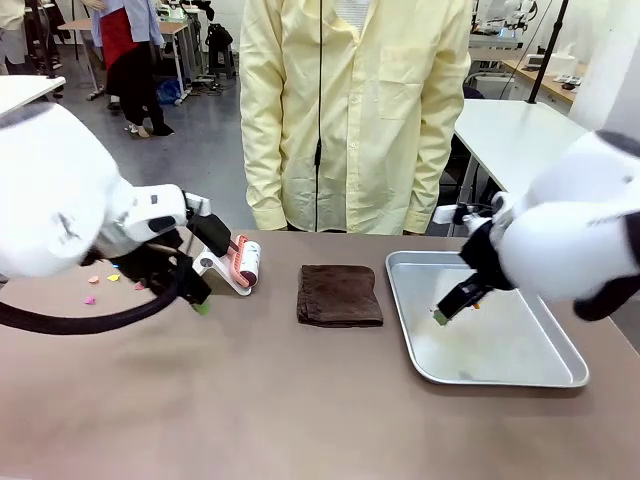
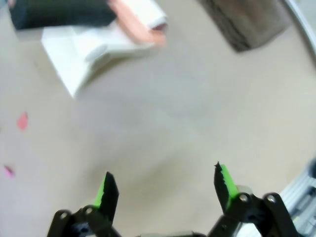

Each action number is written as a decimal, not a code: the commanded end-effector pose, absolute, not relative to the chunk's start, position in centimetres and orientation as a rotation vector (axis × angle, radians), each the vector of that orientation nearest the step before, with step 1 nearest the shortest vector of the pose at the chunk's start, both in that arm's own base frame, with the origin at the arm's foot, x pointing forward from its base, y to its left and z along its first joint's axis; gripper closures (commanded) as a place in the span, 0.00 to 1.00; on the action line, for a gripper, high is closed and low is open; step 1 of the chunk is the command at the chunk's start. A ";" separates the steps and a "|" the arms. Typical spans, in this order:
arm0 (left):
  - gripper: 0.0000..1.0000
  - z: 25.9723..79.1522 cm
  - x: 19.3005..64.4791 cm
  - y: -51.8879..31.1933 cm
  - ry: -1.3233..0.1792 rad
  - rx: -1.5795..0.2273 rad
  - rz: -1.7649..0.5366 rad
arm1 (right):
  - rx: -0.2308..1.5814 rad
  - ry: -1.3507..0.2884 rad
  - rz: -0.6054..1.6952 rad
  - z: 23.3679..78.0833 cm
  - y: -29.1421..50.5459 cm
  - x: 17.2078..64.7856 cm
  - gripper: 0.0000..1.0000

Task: Clean the surface of the table.
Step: Hold the Lint Roller with your left hand and the towel with your right hand.

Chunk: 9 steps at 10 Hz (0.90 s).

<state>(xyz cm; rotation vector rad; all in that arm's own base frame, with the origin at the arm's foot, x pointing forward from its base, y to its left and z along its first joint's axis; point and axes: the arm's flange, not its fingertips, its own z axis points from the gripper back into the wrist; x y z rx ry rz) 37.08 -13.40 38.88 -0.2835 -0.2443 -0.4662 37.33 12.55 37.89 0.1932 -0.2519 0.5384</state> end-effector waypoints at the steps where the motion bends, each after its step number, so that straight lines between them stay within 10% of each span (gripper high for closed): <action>1: 0.00 42.5 36.8 -8.2 -0.195 -0.520 -0.335 | 0.394 -0.175 0.238 41.5 7.0 37.0 0.00; 5: 0.00 43.2 35.9 3.6 -0.299 -1.221 -0.125 | 1.142 -0.193 -0.044 43.1 -4.4 34.3 0.00; 9: 0.00 41.3 31.3 13.1 -0.553 -1.355 0.303 | 1.387 -0.405 -0.384 41.2 -14.7 30.8 0.00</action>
